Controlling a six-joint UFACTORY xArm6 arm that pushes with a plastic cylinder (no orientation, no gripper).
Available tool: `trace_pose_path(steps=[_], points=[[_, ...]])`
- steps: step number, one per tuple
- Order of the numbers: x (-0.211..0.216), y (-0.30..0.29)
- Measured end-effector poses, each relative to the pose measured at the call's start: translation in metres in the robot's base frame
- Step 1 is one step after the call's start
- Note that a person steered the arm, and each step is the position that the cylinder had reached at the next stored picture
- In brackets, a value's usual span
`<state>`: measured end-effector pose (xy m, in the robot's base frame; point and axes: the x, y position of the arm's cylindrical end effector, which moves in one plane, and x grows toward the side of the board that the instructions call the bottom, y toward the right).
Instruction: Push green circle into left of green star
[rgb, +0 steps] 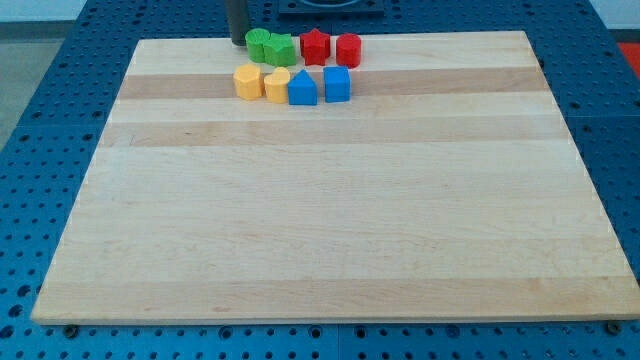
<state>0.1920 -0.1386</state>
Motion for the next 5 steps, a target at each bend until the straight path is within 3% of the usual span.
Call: trace_pose_path(steps=[4,5], points=[[0.021,0.000],[0.021,-0.030]])
